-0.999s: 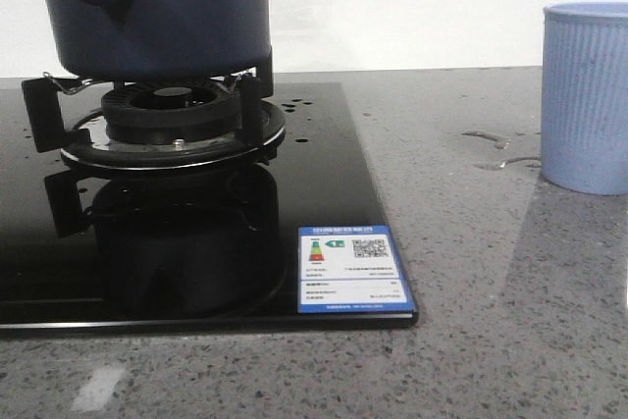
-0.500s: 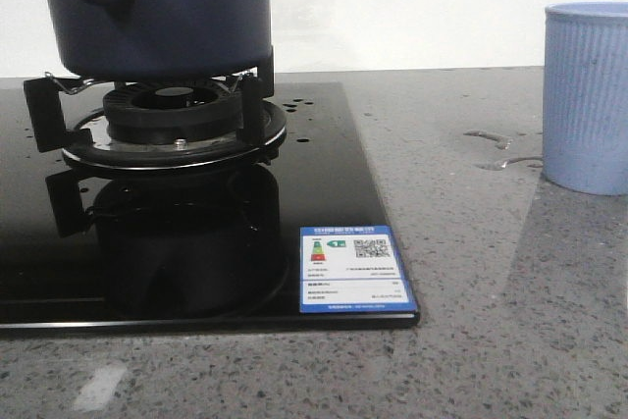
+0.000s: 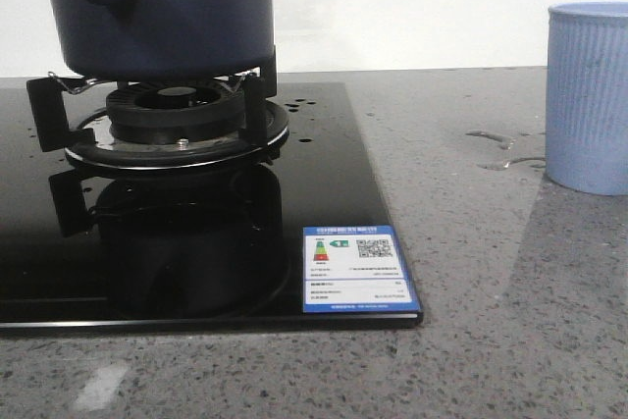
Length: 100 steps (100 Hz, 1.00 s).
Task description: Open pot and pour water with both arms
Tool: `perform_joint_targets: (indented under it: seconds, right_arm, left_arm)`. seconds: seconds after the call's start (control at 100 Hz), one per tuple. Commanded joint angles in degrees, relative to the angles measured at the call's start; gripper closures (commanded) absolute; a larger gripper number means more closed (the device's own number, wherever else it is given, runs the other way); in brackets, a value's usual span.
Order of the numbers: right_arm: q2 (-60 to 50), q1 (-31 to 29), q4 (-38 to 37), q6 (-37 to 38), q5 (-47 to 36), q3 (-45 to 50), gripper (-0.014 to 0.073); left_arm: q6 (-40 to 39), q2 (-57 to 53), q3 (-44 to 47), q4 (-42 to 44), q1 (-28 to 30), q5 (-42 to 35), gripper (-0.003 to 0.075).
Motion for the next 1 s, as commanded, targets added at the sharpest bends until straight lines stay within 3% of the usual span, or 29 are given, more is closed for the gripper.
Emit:
perform_joint_targets:
  seconds: [0.0,0.16,0.24,0.44,0.68,0.989]
  right_arm:
    - [0.62,-0.02,0.07,0.26,-2.85,-1.58,0.0669]
    - [0.62,-0.02,0.07,0.26,-2.85,-1.58,0.0669]
    - [0.62,-0.02,0.07,0.26,-2.85,-1.58,0.0669]
    - [0.62,-0.02,0.07,0.26,-2.85,-1.58,0.0669]
    - [0.62,-0.02,0.07,0.26,-2.85,-1.58,0.0669]
    - [0.62,-0.02,0.07,0.26,-2.85,-1.49,0.0669]
  left_arm:
    - [-8.38,-0.94,1.01,5.42,1.36,-6.64,0.074]
    - [-19.05,-4.61,8.27,13.83,1.64,-17.12,0.074]
    - [-21.96,-6.17,10.77,15.48,1.64,-18.28,0.074]
    - [-22.31,-8.5,11.48,16.02,1.74,-4.41,0.074]
    - [-22.31,-11.92,11.48,15.91,1.74,2.55,0.074]
    - [-22.31,-11.92,11.48,15.83,1.74,2.43,0.074]
